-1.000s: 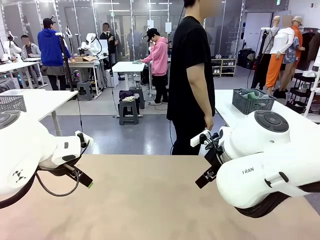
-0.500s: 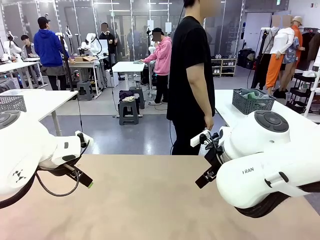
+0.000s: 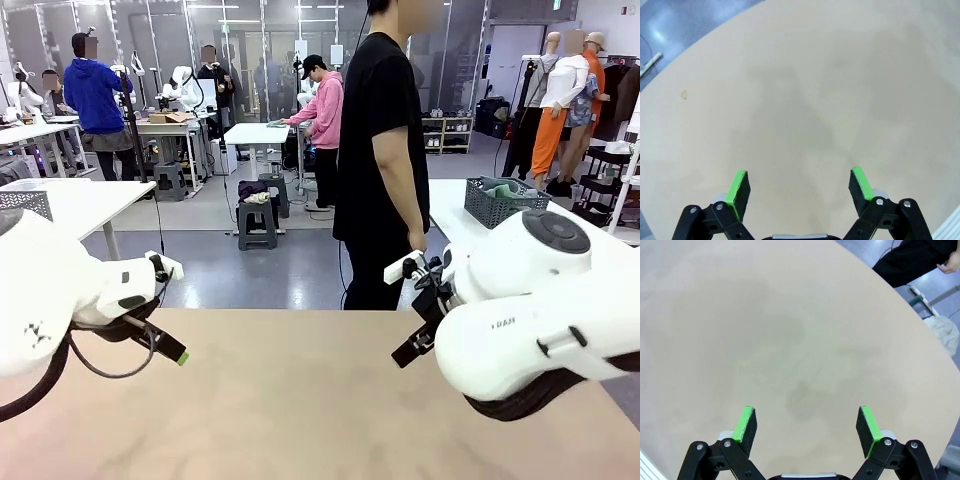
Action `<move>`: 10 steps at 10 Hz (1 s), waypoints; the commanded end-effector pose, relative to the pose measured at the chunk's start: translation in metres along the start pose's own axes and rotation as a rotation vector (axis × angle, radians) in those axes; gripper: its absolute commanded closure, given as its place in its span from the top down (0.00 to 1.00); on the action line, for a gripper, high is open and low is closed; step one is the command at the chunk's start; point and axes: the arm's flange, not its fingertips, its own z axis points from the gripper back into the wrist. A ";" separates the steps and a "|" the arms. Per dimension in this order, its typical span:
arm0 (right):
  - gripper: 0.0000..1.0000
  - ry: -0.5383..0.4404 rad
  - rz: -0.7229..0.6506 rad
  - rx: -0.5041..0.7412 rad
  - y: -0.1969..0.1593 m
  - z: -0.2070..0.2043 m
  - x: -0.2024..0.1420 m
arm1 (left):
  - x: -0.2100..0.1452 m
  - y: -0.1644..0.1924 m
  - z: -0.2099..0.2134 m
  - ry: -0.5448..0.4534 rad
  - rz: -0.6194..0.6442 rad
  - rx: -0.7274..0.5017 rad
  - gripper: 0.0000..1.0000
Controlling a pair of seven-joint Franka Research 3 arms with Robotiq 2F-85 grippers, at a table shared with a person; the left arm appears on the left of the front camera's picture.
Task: Fold the towels and place them in the basket.
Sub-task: When a person lays out a Towel with hook on the table, fold it in half twice.
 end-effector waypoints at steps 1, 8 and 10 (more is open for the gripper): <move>1.00 -0.014 0.045 0.087 -0.030 0.038 0.004 | 0.012 0.033 0.029 0.011 -0.033 -0.088 1.00; 1.00 -0.111 0.144 0.186 -0.108 0.235 0.004 | 0.027 0.153 0.188 -0.085 -0.149 -0.150 1.00; 1.00 -0.147 0.148 0.219 -0.129 0.278 -0.016 | 0.015 0.177 0.243 -0.143 -0.162 -0.149 1.00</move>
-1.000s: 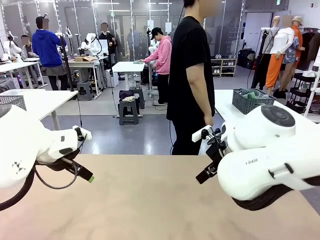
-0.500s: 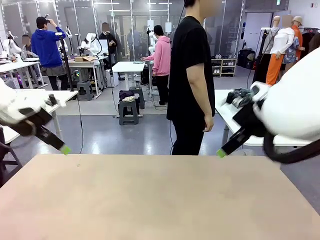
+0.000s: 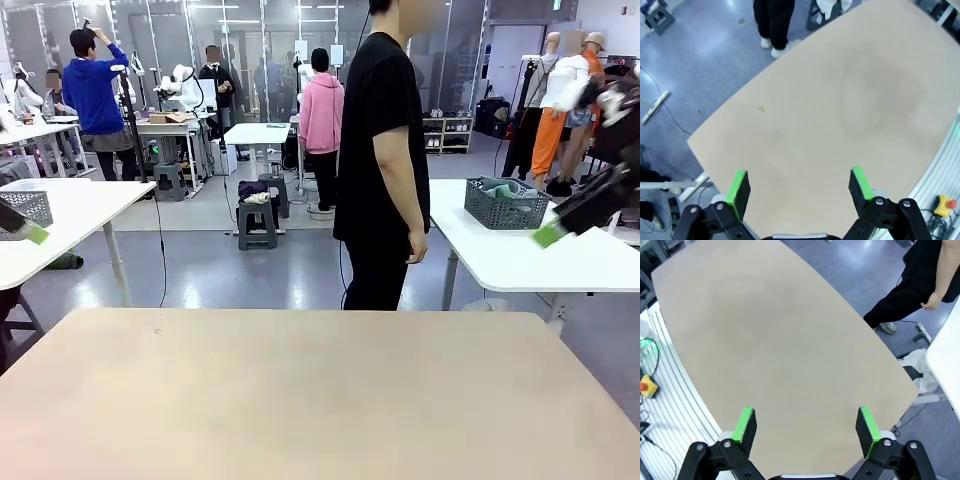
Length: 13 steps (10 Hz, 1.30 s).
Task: Fold the towels and place them in the basket.
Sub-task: When a person lays out a Towel with hook on the table, fold it in half twice.
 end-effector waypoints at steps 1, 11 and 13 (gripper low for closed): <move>1.00 -0.030 0.018 0.053 -0.012 0.024 -0.015 | -0.003 0.009 0.043 -0.042 -0.042 -0.038 1.00; 1.00 -0.042 0.029 0.067 -0.013 0.080 -0.026 | -0.029 0.027 0.123 -0.093 -0.068 -0.027 1.00; 1.00 -0.042 0.029 0.067 -0.013 0.080 -0.026 | -0.029 0.027 0.123 -0.093 -0.068 -0.027 1.00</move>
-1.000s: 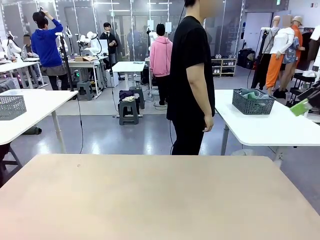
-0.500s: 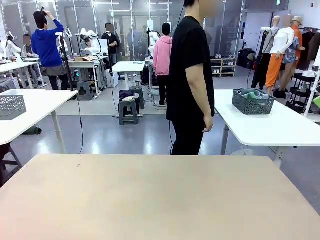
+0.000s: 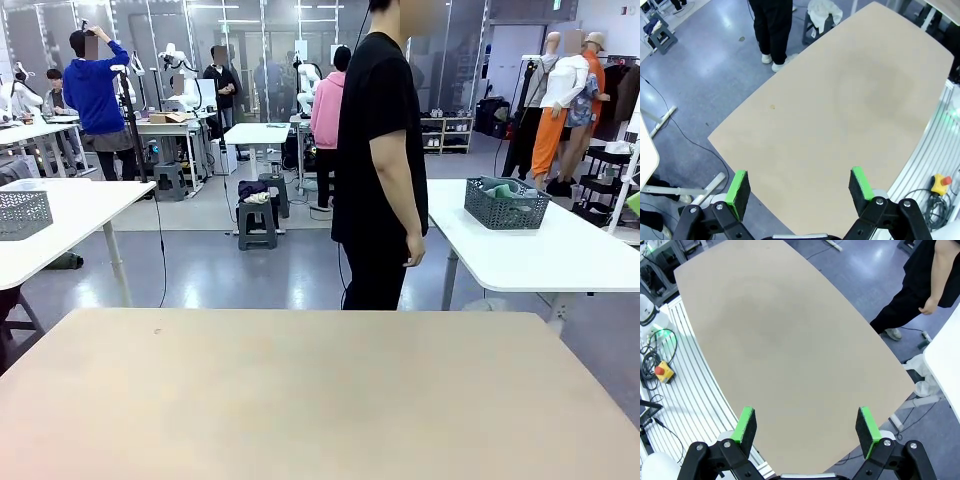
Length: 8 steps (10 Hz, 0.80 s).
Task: Fold the towels and place them in the basket.
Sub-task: When a person lays out a Towel with hook on the table, fold it in half twice.
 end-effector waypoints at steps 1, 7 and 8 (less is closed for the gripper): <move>1.00 -0.003 0.010 0.009 0.001 0.000 0.000 | 0.001 0.000 0.000 -0.013 -0.013 -0.004 1.00; 1.00 0.026 0.056 0.030 -0.020 0.031 0.031 | 0.047 0.020 0.034 0.031 -0.092 0.005 1.00; 1.00 0.026 0.059 0.034 -0.024 0.037 0.035 | 0.052 0.023 0.040 0.019 -0.094 -0.006 1.00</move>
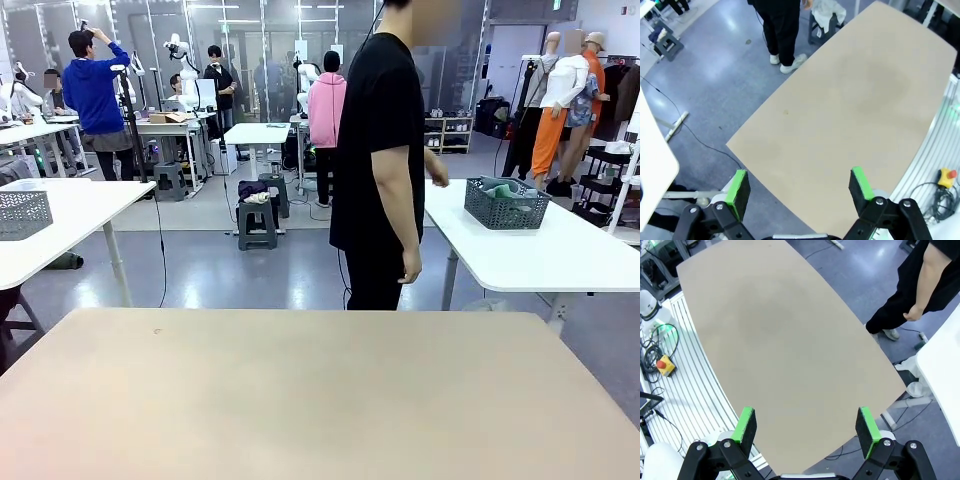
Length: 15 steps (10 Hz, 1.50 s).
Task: Fold the towels and place them in the basket.
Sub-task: When a person lays out a Towel with hook on the table, fold it in half twice.
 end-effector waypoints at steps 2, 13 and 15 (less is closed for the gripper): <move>1.00 -0.003 0.036 0.042 -0.012 0.015 0.006 | 0.008 0.012 0.015 -0.023 -0.035 -0.103 1.00; 1.00 -0.003 0.016 0.042 -0.012 0.020 0.005 | 0.005 0.005 0.008 -0.013 -0.036 -0.139 1.00; 1.00 -0.003 0.016 0.042 -0.012 0.020 0.005 | 0.005 0.005 0.008 -0.013 -0.036 -0.139 1.00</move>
